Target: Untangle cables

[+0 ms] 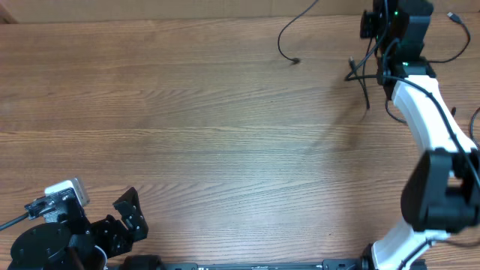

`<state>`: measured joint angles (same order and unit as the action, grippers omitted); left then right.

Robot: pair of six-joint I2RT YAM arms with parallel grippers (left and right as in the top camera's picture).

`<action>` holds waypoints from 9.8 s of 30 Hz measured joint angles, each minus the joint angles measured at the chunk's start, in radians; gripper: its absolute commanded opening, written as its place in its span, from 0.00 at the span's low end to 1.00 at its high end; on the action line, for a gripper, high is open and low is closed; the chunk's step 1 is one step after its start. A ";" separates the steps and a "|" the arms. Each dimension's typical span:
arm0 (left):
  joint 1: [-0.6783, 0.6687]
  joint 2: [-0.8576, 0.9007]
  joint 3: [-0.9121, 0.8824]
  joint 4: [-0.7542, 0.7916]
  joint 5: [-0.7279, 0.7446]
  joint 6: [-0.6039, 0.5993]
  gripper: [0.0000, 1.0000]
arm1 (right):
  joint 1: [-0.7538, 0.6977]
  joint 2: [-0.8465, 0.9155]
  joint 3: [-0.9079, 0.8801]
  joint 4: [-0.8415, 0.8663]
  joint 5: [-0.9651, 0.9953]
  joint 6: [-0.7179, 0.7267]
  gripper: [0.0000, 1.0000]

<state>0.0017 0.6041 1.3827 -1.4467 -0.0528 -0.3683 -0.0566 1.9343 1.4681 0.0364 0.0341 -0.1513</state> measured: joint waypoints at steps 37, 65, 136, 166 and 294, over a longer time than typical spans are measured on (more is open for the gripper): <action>0.000 0.000 0.000 0.000 0.000 0.000 1.00 | 0.005 -0.642 0.199 -1.091 -0.212 0.316 1.00; 0.000 0.000 0.000 0.000 0.000 0.000 1.00 | 0.005 -1.067 -0.058 -1.388 -0.227 0.410 1.00; 0.000 0.000 -0.001 0.000 0.000 0.000 1.00 | 0.051 -1.831 -1.106 -0.336 -0.149 0.421 1.00; 0.000 0.000 -0.001 0.000 0.000 0.000 1.00 | 0.051 -1.920 -1.360 -0.103 -0.148 0.420 1.00; 0.000 0.000 -0.001 0.000 0.000 0.000 1.00 | 0.039 -1.921 -1.450 -0.119 -0.112 0.285 1.00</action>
<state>0.0017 0.6041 1.3815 -1.4467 -0.0528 -0.3687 -0.0181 0.0135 0.0185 -0.0822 -0.0780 0.1337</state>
